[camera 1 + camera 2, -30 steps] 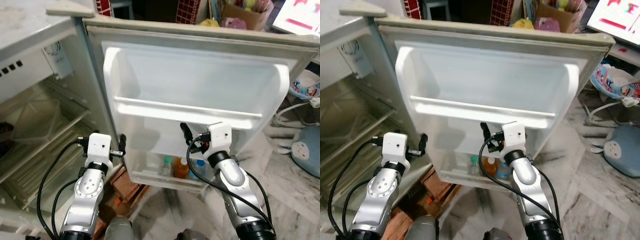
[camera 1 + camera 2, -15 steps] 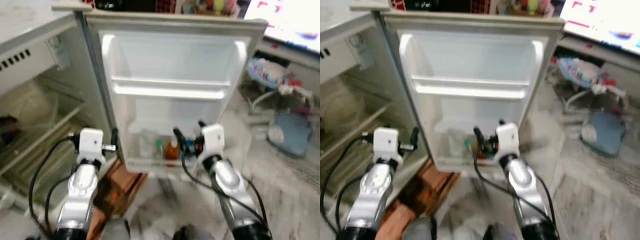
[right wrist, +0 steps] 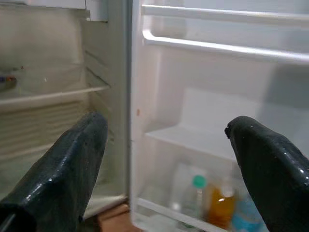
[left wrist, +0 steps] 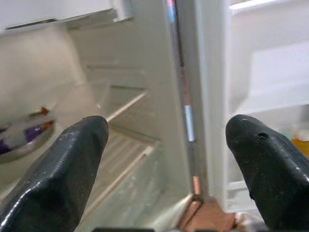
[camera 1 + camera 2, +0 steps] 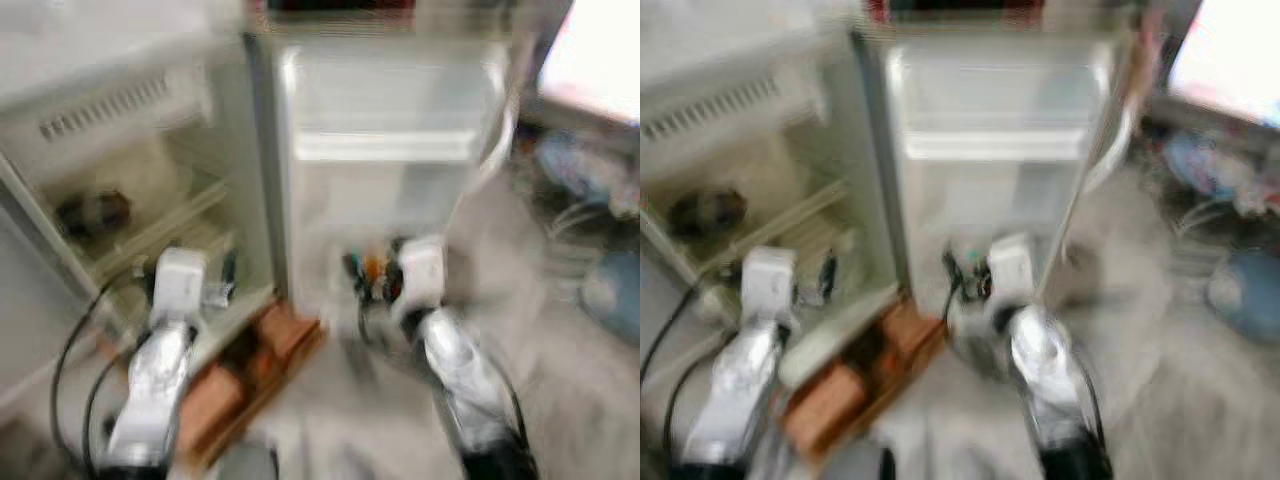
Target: Restocking fridge
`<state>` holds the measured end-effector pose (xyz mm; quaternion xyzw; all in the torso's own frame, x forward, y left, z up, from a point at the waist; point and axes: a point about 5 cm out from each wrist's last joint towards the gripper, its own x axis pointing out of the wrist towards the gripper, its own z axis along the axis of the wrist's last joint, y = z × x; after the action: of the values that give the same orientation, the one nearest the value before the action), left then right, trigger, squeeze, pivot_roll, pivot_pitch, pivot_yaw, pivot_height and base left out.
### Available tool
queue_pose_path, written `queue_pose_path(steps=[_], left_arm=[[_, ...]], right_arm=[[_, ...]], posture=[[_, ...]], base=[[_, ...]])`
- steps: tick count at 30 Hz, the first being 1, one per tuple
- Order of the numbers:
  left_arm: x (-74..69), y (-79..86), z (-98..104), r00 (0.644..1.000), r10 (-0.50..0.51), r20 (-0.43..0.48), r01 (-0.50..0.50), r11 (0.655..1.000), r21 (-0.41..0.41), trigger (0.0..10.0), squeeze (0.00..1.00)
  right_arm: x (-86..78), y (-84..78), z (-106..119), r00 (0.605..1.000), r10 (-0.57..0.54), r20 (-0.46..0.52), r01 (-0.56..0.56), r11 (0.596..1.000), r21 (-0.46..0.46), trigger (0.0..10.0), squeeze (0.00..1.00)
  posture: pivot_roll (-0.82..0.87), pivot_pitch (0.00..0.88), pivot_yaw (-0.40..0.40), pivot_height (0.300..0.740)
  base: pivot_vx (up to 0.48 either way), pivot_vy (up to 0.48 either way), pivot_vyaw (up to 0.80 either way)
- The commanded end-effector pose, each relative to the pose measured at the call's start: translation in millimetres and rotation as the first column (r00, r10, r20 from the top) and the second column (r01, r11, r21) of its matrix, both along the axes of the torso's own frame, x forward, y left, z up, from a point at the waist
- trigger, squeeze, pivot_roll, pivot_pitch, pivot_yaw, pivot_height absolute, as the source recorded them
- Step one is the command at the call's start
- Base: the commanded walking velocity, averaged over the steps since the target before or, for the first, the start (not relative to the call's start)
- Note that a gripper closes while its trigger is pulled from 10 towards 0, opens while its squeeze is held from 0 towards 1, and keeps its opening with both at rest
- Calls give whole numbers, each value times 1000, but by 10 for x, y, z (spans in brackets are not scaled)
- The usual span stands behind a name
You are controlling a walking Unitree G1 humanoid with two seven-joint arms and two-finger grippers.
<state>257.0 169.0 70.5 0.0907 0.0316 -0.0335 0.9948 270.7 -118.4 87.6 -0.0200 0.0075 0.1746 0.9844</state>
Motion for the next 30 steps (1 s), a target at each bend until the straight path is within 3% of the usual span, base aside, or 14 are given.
queue_pose_path(steps=[1, 15, 30], left_arm=[[54, -8, 66, 1000, -18, 19, 17, 1000, 12, 10000, 0], [31, -1, 40, 999, -35, 2, 34, 999, 32, 10000, 0], [60, 41, 43, 1000, -5, -11, 6, 999, 34, 10000, 0]], right_arm=[[28, 31, 80, 999, 16, 43, -17, 1000, 5, 10000, 0], [68, 21, 107, 998, 19, 63, -19, 1000, 6, 10000, 0], [151, -6, 143, 997, -13, 81, 13, 1000, 1, 10000, 0]], posture=[[100, 0, -7, 740], [108, 0, -10, 740], [106, 1, -7, 740]], base=[[0, -435, 0], [253, -366, 408], [344, -253, 0]])
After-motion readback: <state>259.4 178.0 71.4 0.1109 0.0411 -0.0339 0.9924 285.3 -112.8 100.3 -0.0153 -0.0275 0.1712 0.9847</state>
